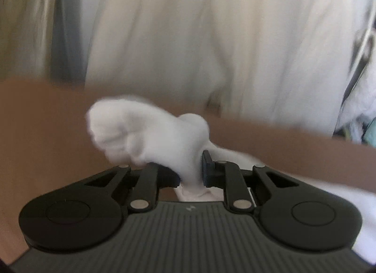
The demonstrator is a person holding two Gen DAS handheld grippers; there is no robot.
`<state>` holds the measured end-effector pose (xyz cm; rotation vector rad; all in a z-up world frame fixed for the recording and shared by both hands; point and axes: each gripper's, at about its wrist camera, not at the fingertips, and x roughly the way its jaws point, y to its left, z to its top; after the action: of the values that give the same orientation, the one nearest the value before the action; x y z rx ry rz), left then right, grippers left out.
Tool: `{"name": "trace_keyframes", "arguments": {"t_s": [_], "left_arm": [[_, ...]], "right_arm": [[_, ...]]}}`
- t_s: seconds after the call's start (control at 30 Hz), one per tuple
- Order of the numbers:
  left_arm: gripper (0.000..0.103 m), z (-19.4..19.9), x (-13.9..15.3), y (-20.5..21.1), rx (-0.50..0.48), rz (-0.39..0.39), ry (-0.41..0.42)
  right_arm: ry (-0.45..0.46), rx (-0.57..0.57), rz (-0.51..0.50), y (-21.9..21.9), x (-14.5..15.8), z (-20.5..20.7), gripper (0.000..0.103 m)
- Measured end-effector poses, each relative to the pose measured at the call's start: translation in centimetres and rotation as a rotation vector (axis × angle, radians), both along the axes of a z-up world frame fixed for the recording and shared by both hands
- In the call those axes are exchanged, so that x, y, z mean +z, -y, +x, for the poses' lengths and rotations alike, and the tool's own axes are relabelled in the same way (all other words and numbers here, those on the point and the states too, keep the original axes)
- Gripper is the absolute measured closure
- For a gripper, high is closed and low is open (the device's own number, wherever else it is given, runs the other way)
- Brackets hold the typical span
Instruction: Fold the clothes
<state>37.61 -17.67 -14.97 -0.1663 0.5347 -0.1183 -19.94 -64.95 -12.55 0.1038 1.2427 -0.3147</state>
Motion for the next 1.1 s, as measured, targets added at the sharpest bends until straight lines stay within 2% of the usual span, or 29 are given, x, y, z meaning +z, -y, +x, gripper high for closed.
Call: {"name": "trace_keyframes", "arguments": {"t_s": [0.07,0.17,0.23,0.3,0.43,0.57,0.67,0.73,0.77,0.83,0.87,0.93,0.97,1.0,1.07,1.1], "left_arm": [[0.087,-0.4,1.9,-0.8,0.052,0.013,0.101],[0.087,-0.1,2.1,-1.7,0.093,-0.075,0.044],[0.087,-0.6,1.5,-1.3,0.104,-0.073,0.014],[0.087,-1.8,1.3,-0.5,0.096,-0.076,0.015],[0.087,-5.0,3.4,1.7,0.029,-0.170,0.032],[0.087,-9.8,8.9,8.1,-0.209,-0.165,0.115],[0.087,-16.2,13.0,12.6,-0.451,-0.205,0.173],[0.087,-21.5,15.2,15.6,-0.628,-0.235,0.193],[0.086,-23.9,15.3,17.3,-0.722,-0.231,0.162],[0.082,-27.4,14.2,20.5,-0.888,-0.197,0.040],[0.068,-28.7,13.1,22.0,-0.971,-0.179,-0.037],[0.044,-31.8,9.7,24.5,-1.212,-0.105,-0.175],[0.043,-33.3,8.1,25.6,-1.335,-0.060,-0.233],[0.043,-34.8,6.6,26.2,-1.417,-0.001,-0.262],[0.043,-37.8,4.6,26.0,-1.443,0.144,-0.212],[0.043,-38.6,4.0,25.7,-1.449,0.174,-0.180]], "right_arm": [[0.006,-0.021,0.002,0.3,0.0,-0.2,0.023],[0.014,-0.033,0.011,0.4,-0.2,-0.3,0.023],[0.016,-0.017,0.010,0.1,-0.3,-0.1,0.023],[0.028,-0.001,0.013,-0.4,-0.5,0.5,0.023],[0.077,0.020,0.050,-1.6,-0.3,1.2,0.023],[0.121,0.022,0.071,-2.4,-0.4,2.0,0.023],[0.178,-0.023,0.095,-2.3,-0.6,2.4,0.023],[0.282,-0.123,0.151,-1.7,-0.5,2.0,0.023],[0.344,-0.182,0.197,-1.4,-0.5,1.8,0.023],[0.464,-0.274,0.320,-0.8,-0.7,0.8,0.023],[0.514,-0.316,0.373,-0.7,-1.0,0.4,0.023],[0.550,-0.372,0.428,-0.5,-2.0,0.1,0.023],[0.548,-0.400,0.439,-0.5,-2.6,-0.1,0.023],[0.543,-0.426,0.448,-0.4,-3.1,-0.3,0.022],[0.526,-0.445,0.452,-0.4,-3.9,-0.4,0.022],[0.518,-0.445,0.444,-0.4,-4.1,-0.4,0.022]]}}
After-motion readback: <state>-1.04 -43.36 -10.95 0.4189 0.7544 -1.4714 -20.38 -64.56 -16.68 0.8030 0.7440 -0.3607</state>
